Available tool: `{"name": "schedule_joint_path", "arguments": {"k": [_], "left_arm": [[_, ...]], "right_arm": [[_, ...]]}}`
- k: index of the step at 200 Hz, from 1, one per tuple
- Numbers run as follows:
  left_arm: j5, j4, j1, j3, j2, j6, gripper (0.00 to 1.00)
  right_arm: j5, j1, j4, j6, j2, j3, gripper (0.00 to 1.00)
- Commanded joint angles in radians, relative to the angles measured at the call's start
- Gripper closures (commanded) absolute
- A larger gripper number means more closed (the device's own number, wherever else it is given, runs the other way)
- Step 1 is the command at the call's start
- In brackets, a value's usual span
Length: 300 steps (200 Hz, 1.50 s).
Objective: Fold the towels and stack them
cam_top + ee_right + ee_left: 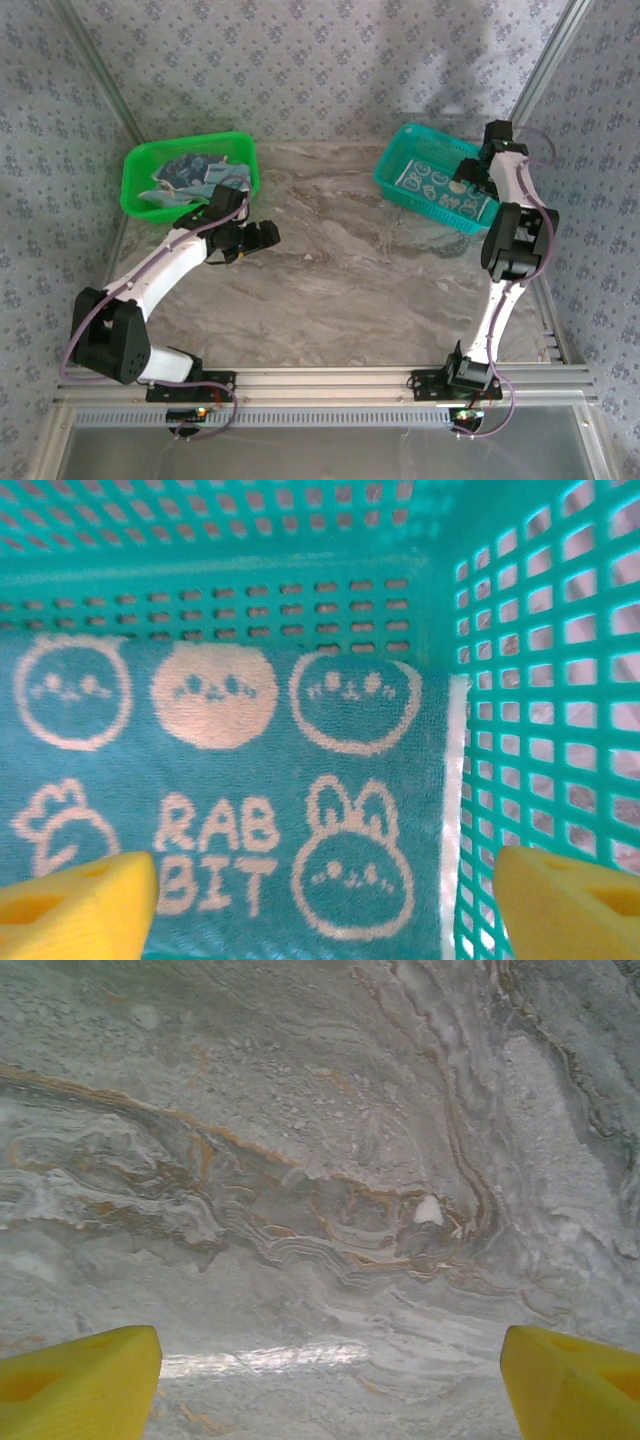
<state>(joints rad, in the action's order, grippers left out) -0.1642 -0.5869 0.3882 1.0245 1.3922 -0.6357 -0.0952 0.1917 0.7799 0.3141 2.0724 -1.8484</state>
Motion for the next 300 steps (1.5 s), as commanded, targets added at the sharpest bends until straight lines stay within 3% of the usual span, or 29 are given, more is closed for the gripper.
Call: {"name": "schedule_joint_path", "arguments": {"k": [1,50,120,173,244,260,269,283,300], "left_arm": [[0.061,-0.057,-0.012,0.050,-0.029,0.025,0.12],[0.136,-0.129,-0.117,0.203,0.031,0.092,0.12],[0.191,-0.127,-0.330,0.502,0.336,0.143,0.23],[0.253,-0.178,-0.350,0.800,0.670,0.195,0.23],[0.251,-0.286,-0.360,1.155,1.004,0.227,0.28],[0.246,-0.321,-0.361,1.227,1.068,0.232,0.35],[0.244,-0.336,-0.361,1.253,1.093,0.235,0.44],[0.240,-0.344,-0.361,1.268,1.109,0.238,0.63],[0.237,-0.344,-0.362,1.254,1.092,0.238,0.98]], "right_arm": [[-0.029,-0.027,-0.035,-0.005,-0.142,0.053,0.00],[0.106,-0.125,-0.152,0.027,-0.330,0.221,0.00],[0.080,-0.341,-0.228,0.063,-0.520,0.376,0.00],[0.039,-0.458,-0.206,0.088,-0.602,0.429,0.00],[-0.007,-0.529,-0.186,0.134,-0.668,0.492,0.00],[-0.012,-0.537,-0.183,0.141,-0.671,0.497,0.00],[-0.014,-0.540,-0.184,0.144,-0.671,0.497,0.00],[-0.018,-0.543,-0.183,0.147,-0.672,0.500,0.00],[-0.026,-0.549,-0.184,0.149,-0.672,0.504,0.00]]}}
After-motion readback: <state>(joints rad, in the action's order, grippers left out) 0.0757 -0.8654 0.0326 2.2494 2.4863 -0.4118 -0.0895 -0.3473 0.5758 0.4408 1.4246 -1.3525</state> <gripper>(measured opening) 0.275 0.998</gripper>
